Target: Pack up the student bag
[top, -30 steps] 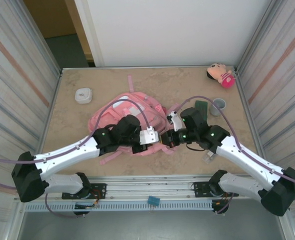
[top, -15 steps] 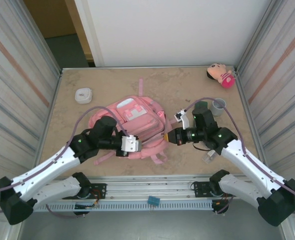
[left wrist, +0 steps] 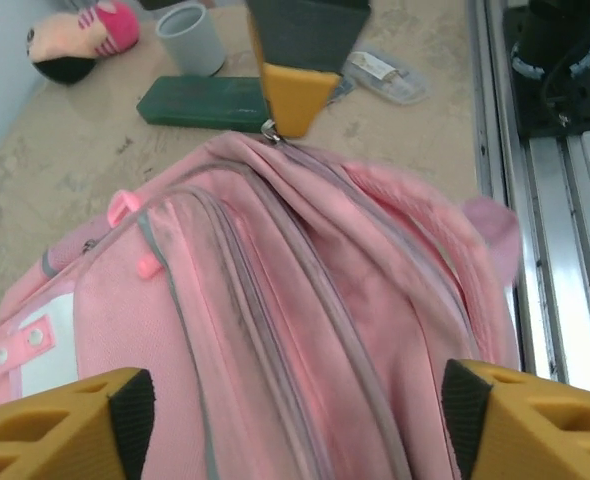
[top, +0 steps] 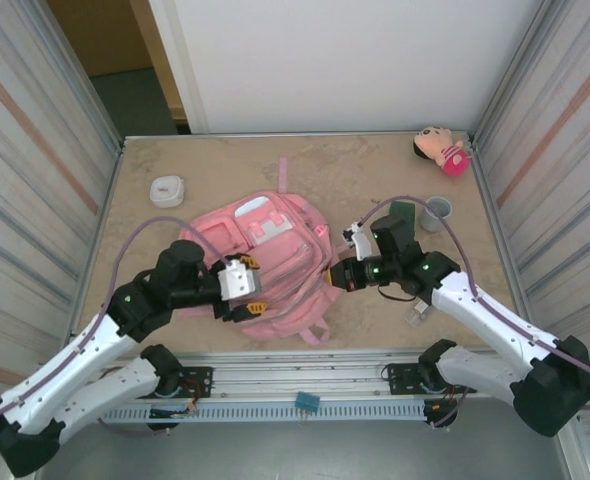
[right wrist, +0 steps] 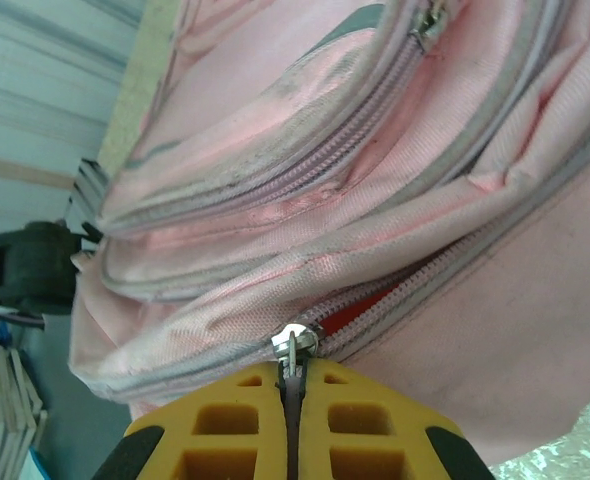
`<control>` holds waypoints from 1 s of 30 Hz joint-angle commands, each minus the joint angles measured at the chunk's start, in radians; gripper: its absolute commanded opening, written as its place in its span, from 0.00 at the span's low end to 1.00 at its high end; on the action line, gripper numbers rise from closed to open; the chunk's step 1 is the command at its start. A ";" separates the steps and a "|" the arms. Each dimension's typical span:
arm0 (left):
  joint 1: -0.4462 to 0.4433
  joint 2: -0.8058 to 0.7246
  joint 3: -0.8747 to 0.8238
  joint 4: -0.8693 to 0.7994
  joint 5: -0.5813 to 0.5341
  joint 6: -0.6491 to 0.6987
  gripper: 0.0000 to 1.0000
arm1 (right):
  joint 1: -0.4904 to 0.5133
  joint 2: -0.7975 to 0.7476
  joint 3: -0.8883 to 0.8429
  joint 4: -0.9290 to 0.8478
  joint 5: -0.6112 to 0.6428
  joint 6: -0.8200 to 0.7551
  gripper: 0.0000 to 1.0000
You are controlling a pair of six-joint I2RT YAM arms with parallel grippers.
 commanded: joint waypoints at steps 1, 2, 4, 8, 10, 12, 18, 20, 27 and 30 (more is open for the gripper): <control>-0.094 0.080 0.093 0.031 -0.149 -0.272 0.83 | 0.046 -0.040 0.040 0.040 0.040 0.024 0.00; -0.141 0.118 0.113 0.029 -0.210 -0.295 0.83 | 0.057 -0.040 0.043 0.040 0.046 0.027 0.00; -0.216 0.185 0.147 0.026 -0.264 -0.314 0.85 | 0.076 -0.040 0.051 0.039 0.051 0.029 0.00; -0.267 0.334 0.201 0.030 -0.283 -0.374 0.86 | 0.104 -0.035 0.068 0.034 0.054 0.028 0.00; -0.267 0.387 0.201 0.056 -0.326 -0.405 0.85 | 0.116 -0.037 0.072 0.036 0.054 0.028 0.00; -0.266 0.436 0.201 0.080 -0.352 -0.424 0.81 | 0.125 -0.039 0.078 0.037 0.051 0.028 0.00; -0.267 0.559 0.219 0.078 -0.358 -0.343 0.37 | 0.117 -0.081 0.069 0.022 0.061 0.025 0.00; -0.265 0.534 0.199 0.089 -0.313 -0.268 0.07 | 0.072 -0.092 0.047 0.015 0.053 0.024 0.00; -0.189 0.293 0.080 0.109 -0.004 0.052 0.00 | -0.181 -0.055 -0.015 0.008 -0.034 -0.044 0.00; -0.137 0.220 0.077 0.051 0.115 0.145 0.00 | -0.239 0.007 -0.013 0.016 -0.056 -0.072 0.00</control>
